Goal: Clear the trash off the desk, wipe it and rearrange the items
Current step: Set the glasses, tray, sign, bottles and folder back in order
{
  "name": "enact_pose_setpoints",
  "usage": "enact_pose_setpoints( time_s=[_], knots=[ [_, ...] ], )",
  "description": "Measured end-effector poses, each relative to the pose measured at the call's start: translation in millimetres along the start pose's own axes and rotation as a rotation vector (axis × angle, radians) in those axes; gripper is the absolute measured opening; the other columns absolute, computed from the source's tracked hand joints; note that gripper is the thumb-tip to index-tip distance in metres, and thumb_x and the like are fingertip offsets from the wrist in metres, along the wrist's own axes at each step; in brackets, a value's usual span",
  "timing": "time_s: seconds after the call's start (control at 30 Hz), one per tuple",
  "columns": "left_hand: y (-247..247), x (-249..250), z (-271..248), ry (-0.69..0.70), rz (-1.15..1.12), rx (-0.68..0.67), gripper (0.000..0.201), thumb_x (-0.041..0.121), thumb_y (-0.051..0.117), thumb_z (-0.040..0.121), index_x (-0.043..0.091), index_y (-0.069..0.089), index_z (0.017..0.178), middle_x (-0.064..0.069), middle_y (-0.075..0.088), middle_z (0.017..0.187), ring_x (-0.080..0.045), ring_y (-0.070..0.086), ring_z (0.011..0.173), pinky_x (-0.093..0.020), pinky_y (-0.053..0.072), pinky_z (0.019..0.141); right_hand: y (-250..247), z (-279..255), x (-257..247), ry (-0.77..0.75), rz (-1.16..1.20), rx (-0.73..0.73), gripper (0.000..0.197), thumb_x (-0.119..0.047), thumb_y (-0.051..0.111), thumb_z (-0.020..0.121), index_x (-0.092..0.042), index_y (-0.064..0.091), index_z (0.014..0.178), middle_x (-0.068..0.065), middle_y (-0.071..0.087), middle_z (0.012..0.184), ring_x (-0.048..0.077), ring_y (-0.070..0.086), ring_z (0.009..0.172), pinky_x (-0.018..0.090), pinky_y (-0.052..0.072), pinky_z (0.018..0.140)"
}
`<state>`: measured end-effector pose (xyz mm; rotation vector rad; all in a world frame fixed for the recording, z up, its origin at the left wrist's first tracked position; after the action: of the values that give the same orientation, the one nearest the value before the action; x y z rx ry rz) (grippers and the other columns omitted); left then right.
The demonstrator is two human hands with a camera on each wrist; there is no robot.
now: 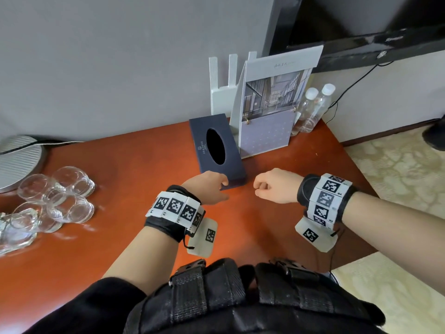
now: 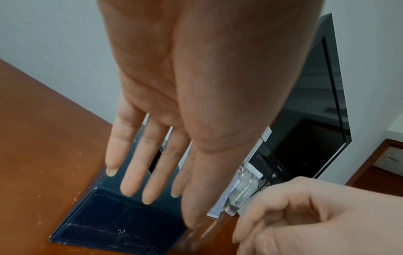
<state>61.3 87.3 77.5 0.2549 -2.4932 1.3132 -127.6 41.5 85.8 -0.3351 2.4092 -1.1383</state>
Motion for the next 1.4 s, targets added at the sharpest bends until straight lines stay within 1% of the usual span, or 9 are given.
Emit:
enact_pose_setpoints(
  time_s=[0.3, 0.5, 0.6, 0.9, 1.07, 1.17, 1.27, 1.33, 1.4],
  knots=[
    [-0.2, 35.6, 21.4, -0.059, -0.048, 0.023, 0.046, 0.032, 0.055, 0.092, 0.016, 0.046, 0.134, -0.002, 0.053, 0.130, -0.022, 0.053, 0.116, -0.031, 0.043, 0.091, -22.4, 6.9, 47.7, -0.043, -0.009, -0.007, 0.032, -0.034, 0.051, 0.094, -0.021, 0.058, 0.122, -0.001, 0.063, 0.116, 0.015, 0.060, 0.099, 0.030, 0.048, 0.091],
    [1.1, 85.3, 51.4, -0.080, -0.127, 0.086, 0.040, 0.031, 0.054, 0.091, 0.016, 0.051, 0.129, 0.001, 0.057, 0.121, -0.019, 0.056, 0.105, -0.028, 0.044, 0.085, -47.8, 6.4, 103.8, -0.097, -0.070, -0.014, 0.029, -0.034, 0.051, 0.094, -0.021, 0.060, 0.118, -0.002, 0.064, 0.113, 0.013, 0.057, 0.092, 0.028, 0.047, 0.086],
    [0.2, 110.5, 71.0, -0.082, -0.132, 0.111, 0.040, 0.033, 0.055, 0.090, 0.017, 0.052, 0.127, 0.001, 0.057, 0.119, -0.018, 0.056, 0.105, -0.031, 0.047, 0.089, -60.4, 7.0, 136.0, -0.099, -0.072, 0.001, 0.026, -0.035, 0.053, 0.093, -0.022, 0.062, 0.113, -0.003, 0.065, 0.110, 0.014, 0.059, 0.091, 0.032, 0.049, 0.088],
    [-30.1, 168.3, 130.6, -0.047, -0.081, 0.207, 0.040, 0.032, 0.054, 0.091, 0.018, 0.051, 0.129, -0.002, 0.056, 0.125, -0.021, 0.056, 0.108, -0.032, 0.047, 0.084, -104.5, 17.5, 214.8, -0.082, 0.034, 0.168, 0.025, -0.031, 0.054, 0.093, -0.021, 0.062, 0.114, -0.004, 0.064, 0.109, 0.013, 0.060, 0.092, 0.033, 0.050, 0.089],
    [-55.2, 186.9, 161.0, 0.006, -0.141, 0.411, 0.043, 0.029, 0.055, 0.093, 0.015, 0.048, 0.132, -0.006, 0.051, 0.132, -0.024, 0.051, 0.118, -0.038, 0.045, 0.095, -127.6, 34.0, 243.5, -0.084, 0.140, 0.393, 0.030, -0.023, 0.053, 0.093, -0.019, 0.058, 0.122, -0.002, 0.061, 0.118, 0.015, 0.058, 0.099, 0.032, 0.047, 0.092],
    [-68.4, 199.4, 183.6, 0.051, -0.189, 0.538, 0.049, 0.028, 0.056, 0.092, 0.012, 0.044, 0.136, -0.007, 0.044, 0.139, -0.025, 0.047, 0.124, -0.039, 0.042, 0.100, -138.9, 43.8, 255.9, -0.096, 0.191, 0.507, 0.036, -0.020, 0.052, 0.093, -0.017, 0.052, 0.129, 0.001, 0.050, 0.130, 0.017, 0.053, 0.112, 0.028, 0.041, 0.092],
    [-75.1, 210.0, 208.2, 0.082, -0.213, 0.593, 0.056, 0.024, 0.058, 0.091, 0.011, 0.036, 0.141, -0.006, 0.031, 0.149, -0.027, 0.038, 0.132, -0.035, 0.036, 0.106, -144.4, 55.4, 265.9, -0.107, 0.254, 0.588, 0.042, -0.017, 0.054, 0.092, -0.016, 0.046, 0.134, 0.000, 0.039, 0.139, 0.018, 0.048, 0.119, 0.024, 0.036, 0.092],
    [-76.3, 214.8, 222.4, 0.093, -0.239, 0.610, 0.064, 0.023, 0.059, 0.091, 0.012, 0.028, 0.146, -0.006, 0.020, 0.155, -0.027, 0.027, 0.139, -0.035, 0.030, 0.111, -145.3, 67.1, 272.8, -0.104, 0.270, 0.612, 0.049, -0.016, 0.056, 0.091, -0.015, 0.041, 0.138, 0.001, 0.033, 0.145, 0.020, 0.044, 0.125, 0.026, 0.036, 0.096],
    [-75.9, 217.7, 236.1, 0.116, -0.255, 0.634, 0.072, 0.021, 0.060, 0.090, 0.013, 0.020, 0.149, -0.008, 0.011, 0.158, -0.027, 0.018, 0.144, -0.037, 0.024, 0.116, -146.2, 80.3, 279.1, -0.101, 0.290, 0.610, 0.059, -0.018, 0.059, 0.090, -0.018, 0.034, 0.143, 0.002, 0.025, 0.151, 0.022, 0.035, 0.135, 0.033, 0.033, 0.107]
  ],
)
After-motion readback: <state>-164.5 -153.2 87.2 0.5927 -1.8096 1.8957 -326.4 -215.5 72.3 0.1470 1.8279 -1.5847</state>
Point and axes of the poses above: each hand's wrist, its own z-axis towards the middle knuckle, its own y-axis out of the palm, x = y × z, the point moved 1 cm from there along z, towards the middle knuckle
